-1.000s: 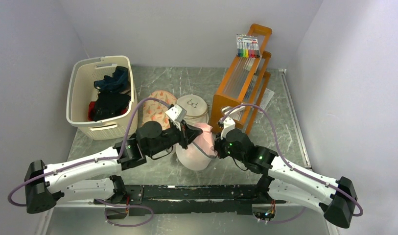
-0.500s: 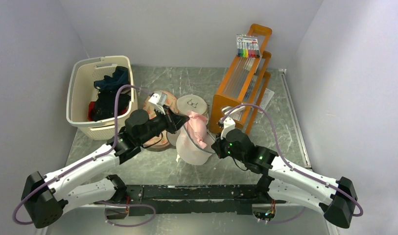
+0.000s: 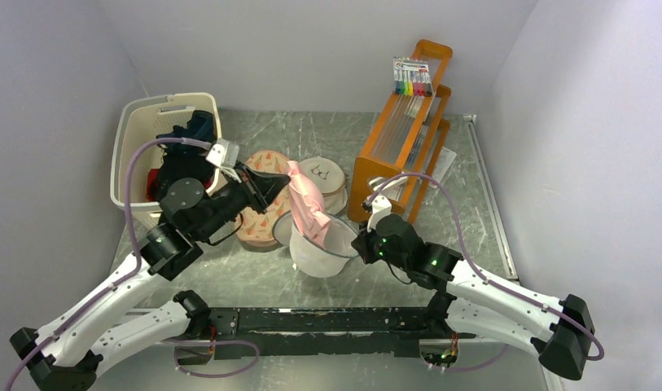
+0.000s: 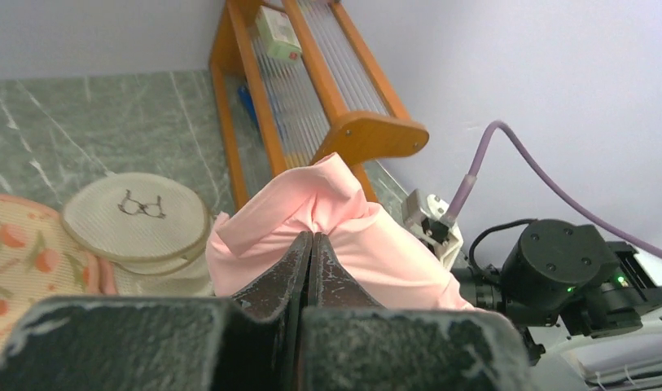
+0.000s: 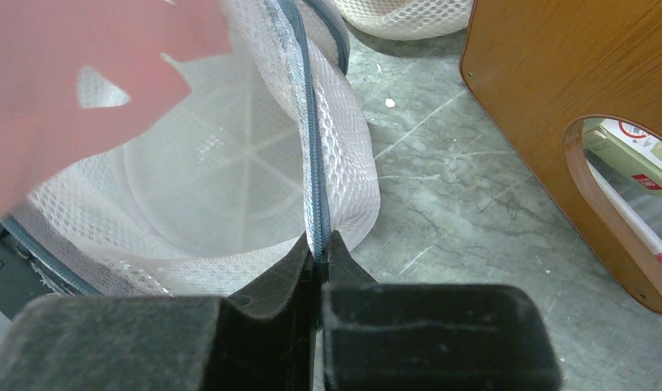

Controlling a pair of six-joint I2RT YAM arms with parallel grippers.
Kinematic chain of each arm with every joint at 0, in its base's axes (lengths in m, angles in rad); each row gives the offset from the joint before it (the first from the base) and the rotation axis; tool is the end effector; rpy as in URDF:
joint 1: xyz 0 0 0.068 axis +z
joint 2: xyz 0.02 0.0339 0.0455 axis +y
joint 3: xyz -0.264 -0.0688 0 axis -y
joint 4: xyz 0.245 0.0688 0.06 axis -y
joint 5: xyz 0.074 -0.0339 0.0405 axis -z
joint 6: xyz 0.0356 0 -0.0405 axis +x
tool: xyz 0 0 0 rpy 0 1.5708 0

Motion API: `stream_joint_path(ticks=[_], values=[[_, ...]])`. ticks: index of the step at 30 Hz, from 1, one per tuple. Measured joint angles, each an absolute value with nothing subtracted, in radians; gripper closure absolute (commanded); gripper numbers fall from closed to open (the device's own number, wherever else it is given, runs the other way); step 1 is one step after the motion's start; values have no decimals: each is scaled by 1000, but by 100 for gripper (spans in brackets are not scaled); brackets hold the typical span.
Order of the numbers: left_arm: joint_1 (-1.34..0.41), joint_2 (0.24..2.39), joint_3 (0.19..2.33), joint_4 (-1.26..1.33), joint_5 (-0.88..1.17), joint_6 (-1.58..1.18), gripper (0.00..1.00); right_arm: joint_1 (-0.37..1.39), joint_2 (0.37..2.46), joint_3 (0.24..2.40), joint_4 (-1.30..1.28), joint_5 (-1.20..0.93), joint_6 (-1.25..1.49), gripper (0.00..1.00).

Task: Unzip the laundry bag and remove the bra

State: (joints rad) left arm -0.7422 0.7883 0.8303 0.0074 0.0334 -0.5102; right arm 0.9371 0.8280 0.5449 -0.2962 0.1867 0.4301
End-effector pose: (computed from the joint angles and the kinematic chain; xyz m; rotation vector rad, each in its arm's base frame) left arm 0.1360 -0.1263 0.3764 0.2146 1.5971 -1.0139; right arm 0.1147 0.1449 0.2375 -0.4431 2.1539 0.5907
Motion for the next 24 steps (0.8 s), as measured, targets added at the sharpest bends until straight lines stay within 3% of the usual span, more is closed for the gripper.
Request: stream_joint_path(ticks=[13,24], values=[[-741,798,1148,-355,-260,-349,93,937,835,545,-296,183,430,100],[-740,1104,1541,-513,-613,-112,93,937,840,545,-296,183,430,100]])
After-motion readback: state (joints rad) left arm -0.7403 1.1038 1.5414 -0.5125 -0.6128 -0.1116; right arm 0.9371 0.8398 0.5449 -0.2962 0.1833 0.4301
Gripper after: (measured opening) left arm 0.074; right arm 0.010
